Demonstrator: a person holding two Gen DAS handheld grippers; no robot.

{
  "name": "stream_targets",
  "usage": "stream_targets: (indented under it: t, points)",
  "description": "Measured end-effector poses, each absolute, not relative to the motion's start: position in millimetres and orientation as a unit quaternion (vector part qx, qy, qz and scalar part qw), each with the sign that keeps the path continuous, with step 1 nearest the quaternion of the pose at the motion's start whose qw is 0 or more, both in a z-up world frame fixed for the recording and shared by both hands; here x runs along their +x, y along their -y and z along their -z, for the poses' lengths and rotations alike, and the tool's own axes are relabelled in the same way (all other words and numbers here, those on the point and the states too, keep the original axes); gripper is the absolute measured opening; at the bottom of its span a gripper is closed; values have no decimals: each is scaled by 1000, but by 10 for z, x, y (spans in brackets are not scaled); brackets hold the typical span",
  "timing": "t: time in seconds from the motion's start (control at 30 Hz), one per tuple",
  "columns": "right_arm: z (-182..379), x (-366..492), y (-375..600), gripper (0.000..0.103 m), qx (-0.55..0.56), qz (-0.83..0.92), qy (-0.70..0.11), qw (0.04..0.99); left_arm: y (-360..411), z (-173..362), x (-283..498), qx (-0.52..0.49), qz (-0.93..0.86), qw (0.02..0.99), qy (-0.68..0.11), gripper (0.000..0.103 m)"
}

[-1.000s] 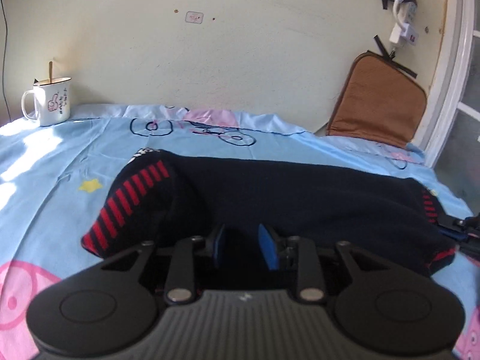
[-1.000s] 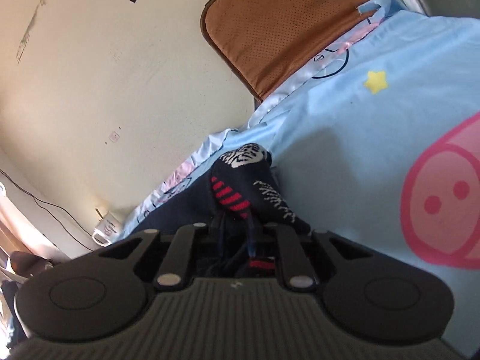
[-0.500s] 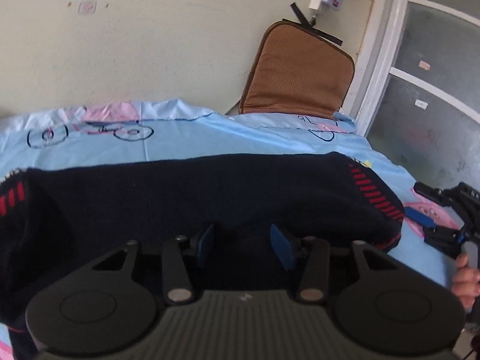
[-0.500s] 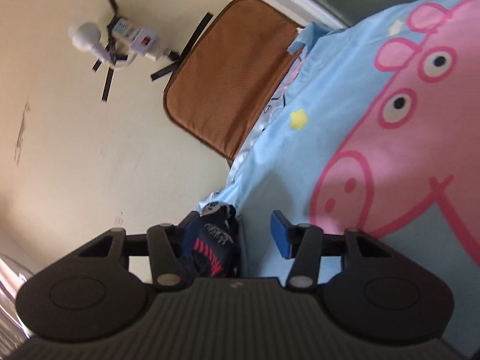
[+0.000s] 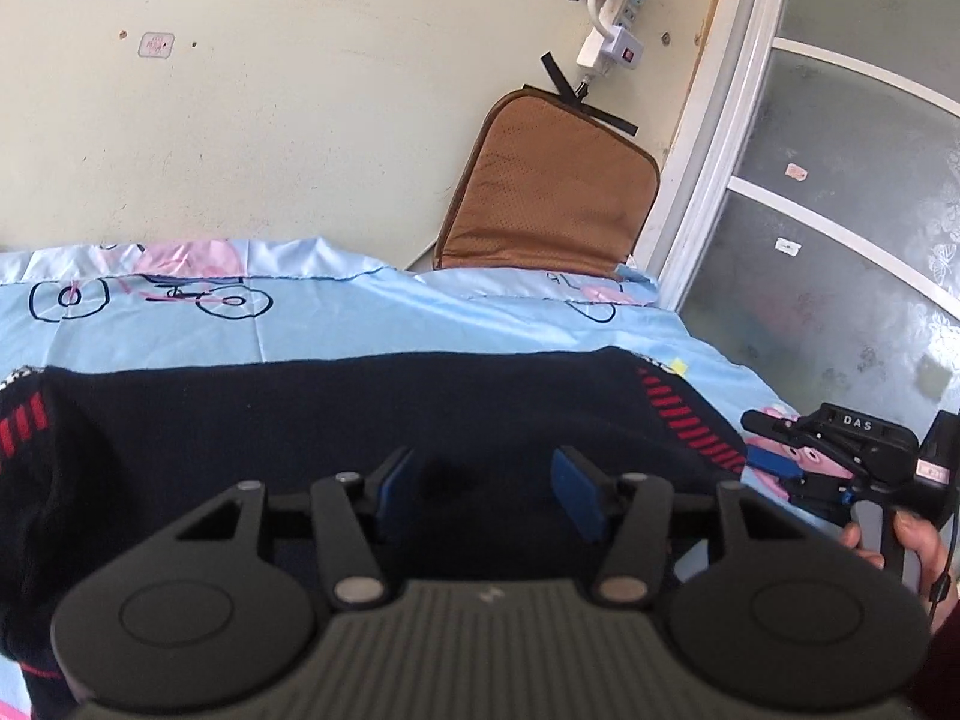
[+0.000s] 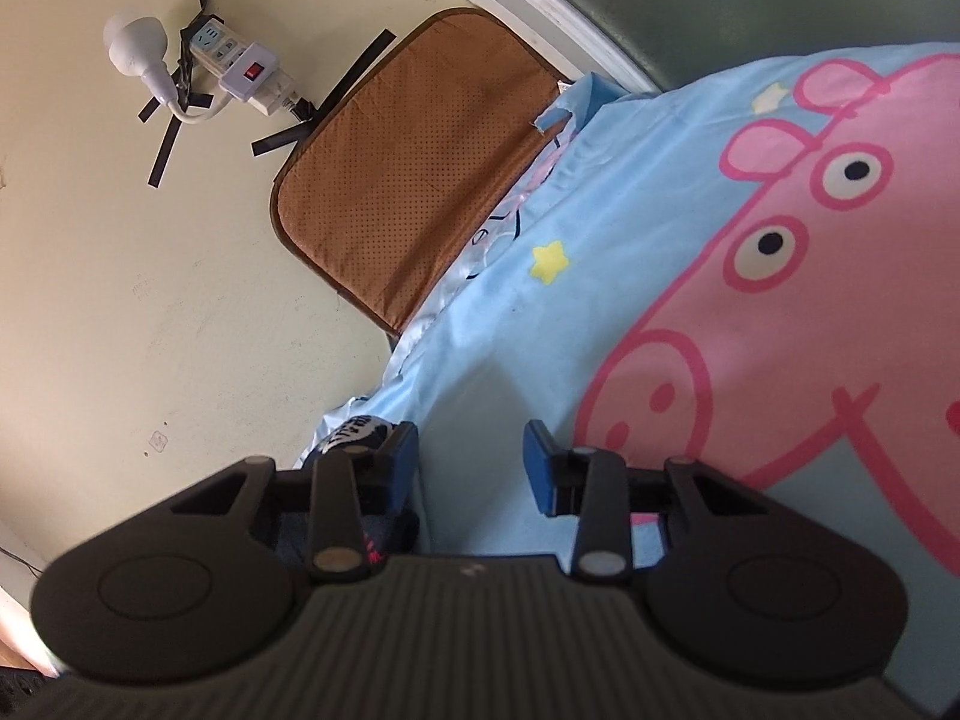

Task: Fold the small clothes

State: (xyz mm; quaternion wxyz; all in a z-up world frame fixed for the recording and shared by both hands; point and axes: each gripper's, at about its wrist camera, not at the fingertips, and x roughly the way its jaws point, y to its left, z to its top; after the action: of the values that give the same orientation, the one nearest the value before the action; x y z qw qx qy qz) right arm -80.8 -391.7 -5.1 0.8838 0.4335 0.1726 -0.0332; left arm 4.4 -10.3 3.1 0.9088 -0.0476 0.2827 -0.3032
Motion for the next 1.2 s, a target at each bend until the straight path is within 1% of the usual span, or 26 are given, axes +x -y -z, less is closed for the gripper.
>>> stream_targets:
  t: [0.2,0.33,0.47,0.63,0.7,0.77,0.87,0.93,1.03,1.2]
  points:
    - [60,-840,3933,43,436,18,-168,884,193,28,25,6,266,927,-263,52]
    - [109,-884,4014,44,465,-3,-152,872,246,136,55,52,227,936,-263,53]
    - [138,-888,4067,44,484,-15,-143,863,216,150,-2,58,209,943,-251,54]
    - [121,-899,4055,44,486,-18,-144,862,174,146,-37,43,193,946,-257,63]
    - [85,-892,4003,46,470,-18,-151,870,183,156,-45,42,186,946,-263,64]
    - [45,-889,3936,54,452,-24,-156,878,211,163,-68,48,179,946,-265,65]
    - [11,-870,3871,59,431,-27,-167,886,229,171,-100,52,170,947,-268,65]
    - [10,-864,3866,60,428,-31,-169,887,215,175,-134,48,165,948,-269,66]
    - [23,-868,3883,60,433,-37,-168,885,200,171,-180,45,162,949,-266,71]
    - [35,-884,3926,60,447,-39,-160,879,204,167,-198,50,162,950,-262,72]
